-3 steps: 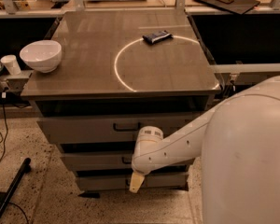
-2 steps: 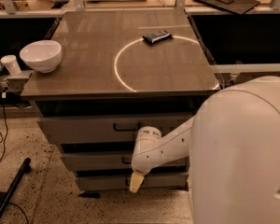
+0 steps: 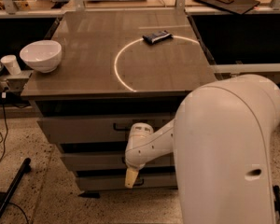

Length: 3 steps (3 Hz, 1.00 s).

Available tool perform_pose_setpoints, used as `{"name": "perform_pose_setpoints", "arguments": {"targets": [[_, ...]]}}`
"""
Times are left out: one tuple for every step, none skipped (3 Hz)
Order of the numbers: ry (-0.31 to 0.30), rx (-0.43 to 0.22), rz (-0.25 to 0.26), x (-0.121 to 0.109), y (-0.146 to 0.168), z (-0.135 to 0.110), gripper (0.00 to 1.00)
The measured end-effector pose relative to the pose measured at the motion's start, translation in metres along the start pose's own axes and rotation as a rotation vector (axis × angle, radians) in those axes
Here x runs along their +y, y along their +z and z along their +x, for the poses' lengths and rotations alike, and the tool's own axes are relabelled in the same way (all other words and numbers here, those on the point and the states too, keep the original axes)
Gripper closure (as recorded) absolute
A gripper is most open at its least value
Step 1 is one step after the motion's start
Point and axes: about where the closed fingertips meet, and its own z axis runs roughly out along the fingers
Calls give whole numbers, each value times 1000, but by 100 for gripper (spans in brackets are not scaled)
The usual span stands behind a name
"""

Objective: Open middle drawer

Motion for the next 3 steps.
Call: {"name": "perform_pose_setpoints", "arguments": {"targets": [[0,0,0,0,0,0,0],[0,0,0,0,0,0,17],[0,0,0,0,0,0,40]]}}
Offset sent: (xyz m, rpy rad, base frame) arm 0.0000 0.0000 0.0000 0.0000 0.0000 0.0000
